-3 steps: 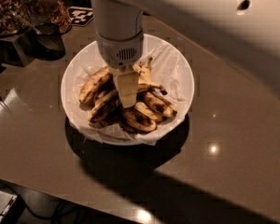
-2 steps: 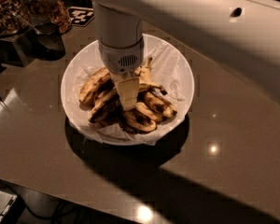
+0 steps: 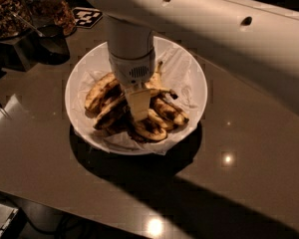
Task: Pick banana from white bowl
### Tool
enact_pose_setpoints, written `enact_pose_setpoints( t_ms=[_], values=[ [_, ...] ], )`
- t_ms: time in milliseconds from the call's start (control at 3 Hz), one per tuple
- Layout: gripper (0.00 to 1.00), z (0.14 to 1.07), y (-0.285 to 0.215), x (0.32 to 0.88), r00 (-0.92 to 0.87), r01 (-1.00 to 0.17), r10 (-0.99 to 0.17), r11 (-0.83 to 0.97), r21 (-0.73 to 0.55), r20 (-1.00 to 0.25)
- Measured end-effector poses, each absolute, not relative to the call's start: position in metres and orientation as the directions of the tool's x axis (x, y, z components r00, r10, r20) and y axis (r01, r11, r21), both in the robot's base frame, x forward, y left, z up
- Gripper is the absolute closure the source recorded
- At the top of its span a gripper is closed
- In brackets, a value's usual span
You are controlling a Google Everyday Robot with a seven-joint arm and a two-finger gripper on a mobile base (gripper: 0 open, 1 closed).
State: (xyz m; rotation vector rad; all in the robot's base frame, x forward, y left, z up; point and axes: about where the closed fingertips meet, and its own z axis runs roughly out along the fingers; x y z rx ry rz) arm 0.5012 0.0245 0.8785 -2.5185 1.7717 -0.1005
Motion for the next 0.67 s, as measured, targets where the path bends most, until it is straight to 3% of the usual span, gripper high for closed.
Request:
enact_pose_setpoints(
  t_ms=[333, 667],
  values=[
    [0.85, 0.8785, 0.0245, 0.5012, 0.337, -0.937, -0.941, -0.337, -0.087, 0.018],
    [1.00, 0.8801, 0.0246, 0.5013, 0.337, -0.937, -0.941, -0.337, -0.087, 0.018]
  ],
)
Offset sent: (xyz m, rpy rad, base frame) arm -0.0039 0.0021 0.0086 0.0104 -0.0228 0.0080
